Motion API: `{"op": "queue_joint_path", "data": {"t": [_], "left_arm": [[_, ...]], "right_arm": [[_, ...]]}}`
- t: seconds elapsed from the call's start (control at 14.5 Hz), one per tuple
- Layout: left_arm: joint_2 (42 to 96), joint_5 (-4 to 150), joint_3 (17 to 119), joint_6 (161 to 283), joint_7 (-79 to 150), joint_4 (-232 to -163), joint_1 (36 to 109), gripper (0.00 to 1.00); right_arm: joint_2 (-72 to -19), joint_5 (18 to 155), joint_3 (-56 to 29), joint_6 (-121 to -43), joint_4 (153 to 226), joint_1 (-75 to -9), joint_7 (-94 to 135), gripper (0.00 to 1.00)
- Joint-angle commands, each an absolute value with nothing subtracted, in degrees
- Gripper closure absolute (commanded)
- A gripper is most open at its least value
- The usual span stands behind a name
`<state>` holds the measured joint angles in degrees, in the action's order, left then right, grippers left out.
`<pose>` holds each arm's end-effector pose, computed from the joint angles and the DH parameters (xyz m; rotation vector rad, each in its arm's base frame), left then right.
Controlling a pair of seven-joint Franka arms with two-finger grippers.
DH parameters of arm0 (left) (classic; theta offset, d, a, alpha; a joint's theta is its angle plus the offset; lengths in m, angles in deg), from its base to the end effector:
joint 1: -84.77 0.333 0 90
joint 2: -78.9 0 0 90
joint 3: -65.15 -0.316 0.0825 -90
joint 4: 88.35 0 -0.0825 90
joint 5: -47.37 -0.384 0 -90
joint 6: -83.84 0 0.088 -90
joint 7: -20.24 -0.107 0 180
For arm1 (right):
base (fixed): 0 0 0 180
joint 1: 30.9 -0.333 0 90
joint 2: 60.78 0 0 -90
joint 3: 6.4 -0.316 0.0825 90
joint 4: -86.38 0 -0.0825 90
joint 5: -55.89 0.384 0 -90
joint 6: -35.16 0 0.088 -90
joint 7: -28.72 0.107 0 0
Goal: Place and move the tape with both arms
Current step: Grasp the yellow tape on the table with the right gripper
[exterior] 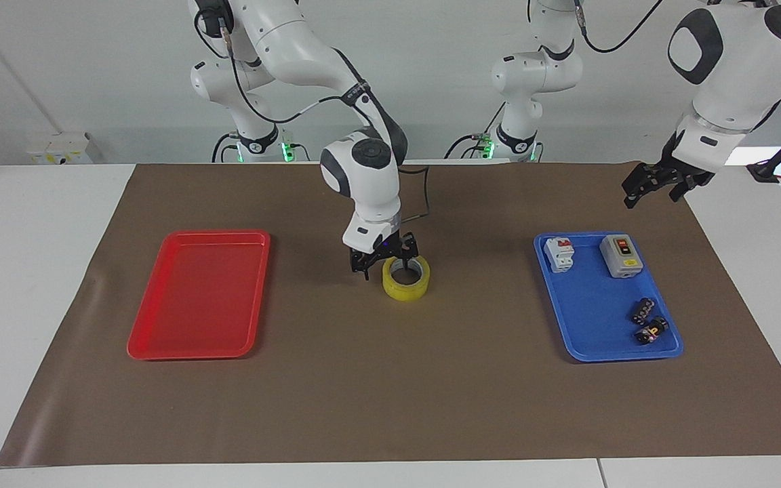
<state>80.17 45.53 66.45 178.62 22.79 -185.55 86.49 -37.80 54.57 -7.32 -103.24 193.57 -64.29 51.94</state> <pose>0.5517 0.0071 0.5844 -3.1077 -0.0759 0.0303 0.5360 0.3648 0.3138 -3.0583 -0.3192 -0.2017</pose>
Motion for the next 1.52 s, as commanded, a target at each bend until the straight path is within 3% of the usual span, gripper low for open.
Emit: {"op": "queue_joint_path", "data": {"t": [0.0,0.21,0.28,0.41,0.69,0.9,1.1,1.45], "left_arm": [[81.89,47.11,66.3,179.03,21.65,-187.49,86.35,0.0],[81.8,47.11,66.38,179.11,21.39,-187.32,86.17,0.0],[81.8,47.11,66.38,179.11,21.39,-187.32,86.17,0.0],[81.8,47.11,66.38,179.11,21.39,-187.32,86.26,0.0],[81.8,47.11,66.38,179.38,21.3,-187.32,86.35,0.0],[81.8,47.02,66.38,179.29,21.56,-187.23,86.26,0.0],[81.8,47.02,66.38,179.11,21.65,-187.23,86.17,0.0],[81.8,47.02,66.38,179.03,21.74,-187.14,86.26,0.0]], "right_arm": [[-36.96,53.96,-7.45,-105.98,194.66,-64.82,51.49,0.0],[-36.78,53.87,-7.45,-108.01,195.89,-65.0,51.31,0.0],[-36.78,53.87,-7.45,-108.01,195.89,-65.08,51.22,0.11],[-36.78,53.87,-7.45,-108.1,196.24,-65.0,51.14,0.44],[-36.96,53.61,-7.36,-108.1,197.12,-65.0,51.22,1.0],[-36.96,53.35,-7.28,-105.74,195.81,-65.09,52.71,1.0],[-37.22,53.26,-7.1,-96.36,189.24,-64.91,54.73,1.0],[-48.1,53.35,-6.92,-84.22,187.98,-55.09,54.13,1.0]]}}
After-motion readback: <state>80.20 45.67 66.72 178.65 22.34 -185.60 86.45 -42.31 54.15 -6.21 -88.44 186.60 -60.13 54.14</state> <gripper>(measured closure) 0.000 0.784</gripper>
